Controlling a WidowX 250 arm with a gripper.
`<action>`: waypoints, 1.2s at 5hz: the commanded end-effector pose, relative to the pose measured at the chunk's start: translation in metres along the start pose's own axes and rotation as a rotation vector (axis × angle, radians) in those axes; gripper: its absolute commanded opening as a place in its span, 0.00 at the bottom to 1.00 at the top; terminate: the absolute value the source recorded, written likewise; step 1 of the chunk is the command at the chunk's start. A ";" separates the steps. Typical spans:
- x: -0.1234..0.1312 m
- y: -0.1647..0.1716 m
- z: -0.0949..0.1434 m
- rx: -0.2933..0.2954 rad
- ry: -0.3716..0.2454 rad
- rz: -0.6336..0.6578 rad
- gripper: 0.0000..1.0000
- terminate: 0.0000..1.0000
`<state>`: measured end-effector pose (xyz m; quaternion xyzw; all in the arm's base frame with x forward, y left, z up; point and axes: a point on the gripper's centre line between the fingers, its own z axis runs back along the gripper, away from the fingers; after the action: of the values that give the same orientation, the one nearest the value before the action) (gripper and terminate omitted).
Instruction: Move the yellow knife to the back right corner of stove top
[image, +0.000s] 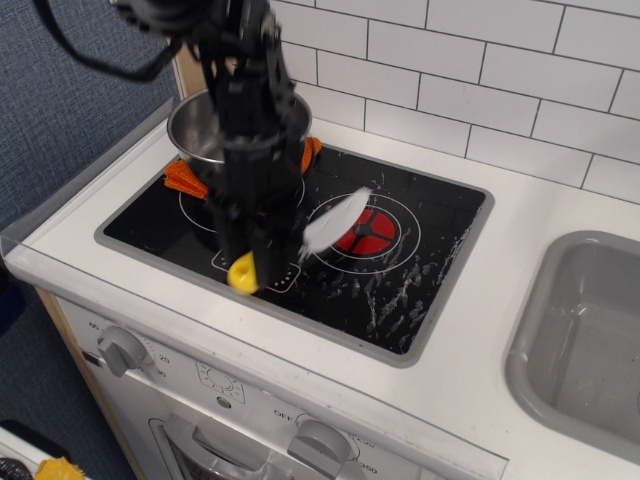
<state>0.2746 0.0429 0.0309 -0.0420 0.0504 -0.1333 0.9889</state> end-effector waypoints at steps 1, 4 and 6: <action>0.084 -0.036 0.061 -0.014 -0.099 0.083 0.00 0.00; 0.124 -0.039 0.013 0.059 -0.078 0.274 0.00 0.00; 0.118 -0.041 0.009 0.057 -0.089 0.279 1.00 0.00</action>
<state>0.3737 -0.0354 0.0109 -0.0124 0.0372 0.0093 0.9992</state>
